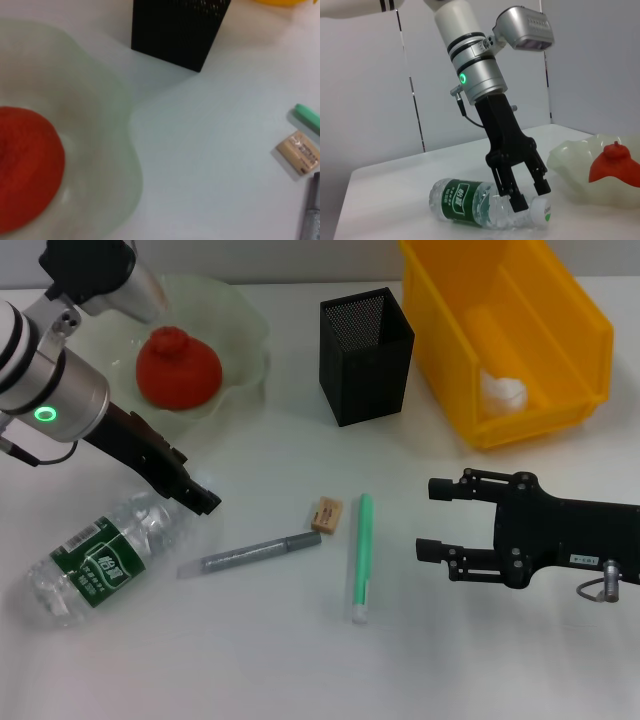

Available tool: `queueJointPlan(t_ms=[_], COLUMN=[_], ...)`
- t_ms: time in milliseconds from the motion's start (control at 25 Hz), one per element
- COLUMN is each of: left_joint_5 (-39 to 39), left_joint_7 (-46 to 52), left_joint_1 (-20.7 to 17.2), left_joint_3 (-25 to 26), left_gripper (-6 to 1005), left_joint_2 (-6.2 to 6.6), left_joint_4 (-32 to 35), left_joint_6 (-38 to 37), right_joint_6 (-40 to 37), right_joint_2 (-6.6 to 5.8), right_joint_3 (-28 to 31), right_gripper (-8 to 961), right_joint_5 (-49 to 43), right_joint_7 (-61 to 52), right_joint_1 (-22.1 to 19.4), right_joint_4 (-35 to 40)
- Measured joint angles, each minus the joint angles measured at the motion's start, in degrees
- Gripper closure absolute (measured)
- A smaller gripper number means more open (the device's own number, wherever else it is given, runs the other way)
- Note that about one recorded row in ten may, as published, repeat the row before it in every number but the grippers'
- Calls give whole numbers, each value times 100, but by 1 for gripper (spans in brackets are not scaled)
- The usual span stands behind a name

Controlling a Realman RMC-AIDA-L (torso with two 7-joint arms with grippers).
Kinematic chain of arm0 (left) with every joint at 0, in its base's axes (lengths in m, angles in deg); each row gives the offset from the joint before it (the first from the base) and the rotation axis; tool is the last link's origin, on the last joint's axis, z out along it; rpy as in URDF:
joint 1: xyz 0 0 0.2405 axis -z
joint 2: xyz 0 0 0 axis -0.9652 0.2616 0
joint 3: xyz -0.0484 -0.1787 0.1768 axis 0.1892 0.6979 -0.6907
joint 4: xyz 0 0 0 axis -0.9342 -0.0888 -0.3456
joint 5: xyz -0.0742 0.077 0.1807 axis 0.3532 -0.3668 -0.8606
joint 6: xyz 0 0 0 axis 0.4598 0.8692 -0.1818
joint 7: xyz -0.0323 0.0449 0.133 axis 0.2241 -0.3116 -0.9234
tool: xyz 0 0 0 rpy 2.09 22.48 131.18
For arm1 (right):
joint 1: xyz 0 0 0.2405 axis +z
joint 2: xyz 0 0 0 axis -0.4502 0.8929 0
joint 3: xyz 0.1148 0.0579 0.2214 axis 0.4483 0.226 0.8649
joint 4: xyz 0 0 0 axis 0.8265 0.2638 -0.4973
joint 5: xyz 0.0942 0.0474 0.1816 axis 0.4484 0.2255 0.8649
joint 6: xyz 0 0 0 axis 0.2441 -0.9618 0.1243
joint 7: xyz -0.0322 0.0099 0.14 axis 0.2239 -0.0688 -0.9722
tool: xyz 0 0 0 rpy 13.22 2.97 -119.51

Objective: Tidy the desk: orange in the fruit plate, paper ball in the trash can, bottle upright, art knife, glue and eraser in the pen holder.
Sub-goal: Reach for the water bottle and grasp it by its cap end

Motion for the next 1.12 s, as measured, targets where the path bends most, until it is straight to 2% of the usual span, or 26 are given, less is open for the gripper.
queueJointPlan(t_ms=[480,1120], left_joint_5=[0,-35], left_joint_7=[15,40], left_joint_1=[16,22], left_joint_3=[-252,-492], left_gripper=[203,204], left_joint_2=[-9,-14], left_joint_4=[-302,-367], left_joint_6=[374,566], right_joint_6=[-6,11], right_joint_2=[0,0], right_joint_3=[9,55], right_gripper=[219,217], right_joint_5=[0,-1], right_joint_7=[12,14], right_joint_1=[-43,-41], right_joint_4=[0,0])
